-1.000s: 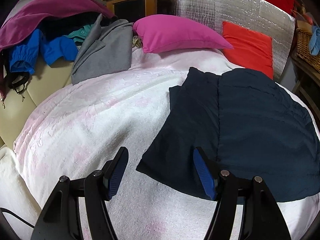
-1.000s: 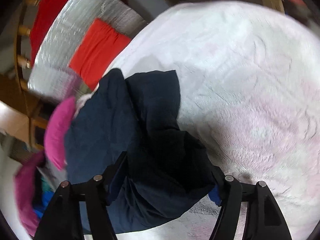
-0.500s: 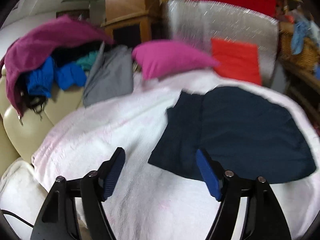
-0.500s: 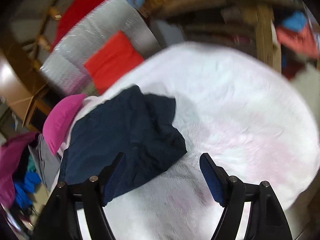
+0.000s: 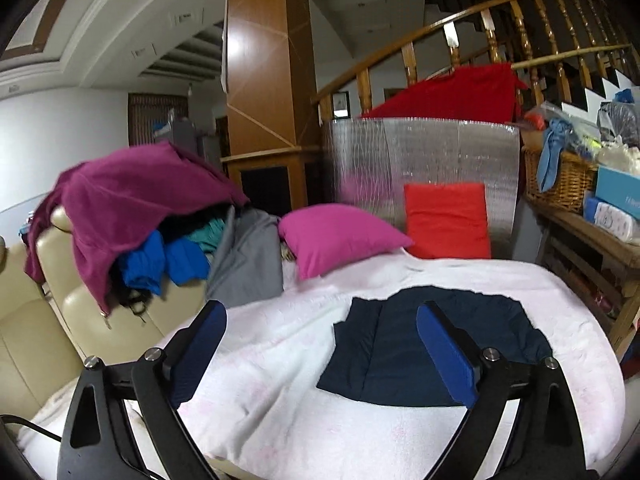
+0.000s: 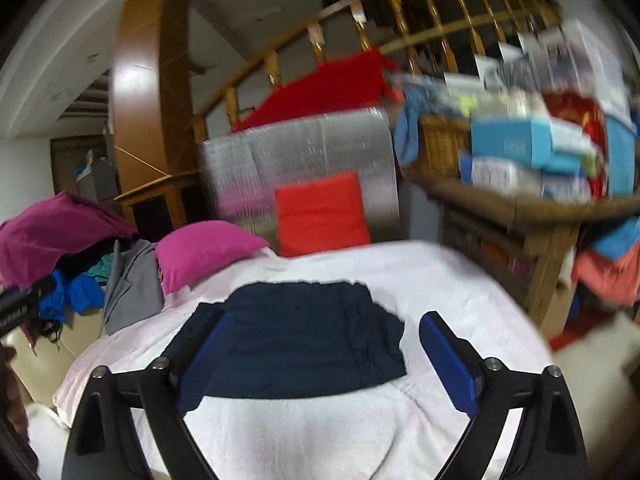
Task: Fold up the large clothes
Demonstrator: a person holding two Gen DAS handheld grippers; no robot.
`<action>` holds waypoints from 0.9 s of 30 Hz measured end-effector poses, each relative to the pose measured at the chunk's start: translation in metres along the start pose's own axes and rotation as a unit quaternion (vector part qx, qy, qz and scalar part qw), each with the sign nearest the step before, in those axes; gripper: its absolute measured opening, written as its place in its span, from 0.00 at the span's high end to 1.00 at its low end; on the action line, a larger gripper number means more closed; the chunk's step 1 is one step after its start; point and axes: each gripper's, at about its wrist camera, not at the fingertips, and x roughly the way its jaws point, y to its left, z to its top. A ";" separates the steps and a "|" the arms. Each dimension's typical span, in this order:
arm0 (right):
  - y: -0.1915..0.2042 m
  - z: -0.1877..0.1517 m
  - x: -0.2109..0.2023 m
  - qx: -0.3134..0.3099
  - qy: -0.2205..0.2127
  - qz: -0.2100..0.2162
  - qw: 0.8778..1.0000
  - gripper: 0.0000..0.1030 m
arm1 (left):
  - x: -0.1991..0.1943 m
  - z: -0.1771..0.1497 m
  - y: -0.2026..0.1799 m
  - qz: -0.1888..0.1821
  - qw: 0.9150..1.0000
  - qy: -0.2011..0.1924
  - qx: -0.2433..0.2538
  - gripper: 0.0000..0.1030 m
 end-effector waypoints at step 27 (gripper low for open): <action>0.036 0.012 -0.116 -0.019 -0.053 -0.009 0.998 0.00 | -0.102 0.023 -0.010 -0.008 0.998 -0.061 0.029 0.02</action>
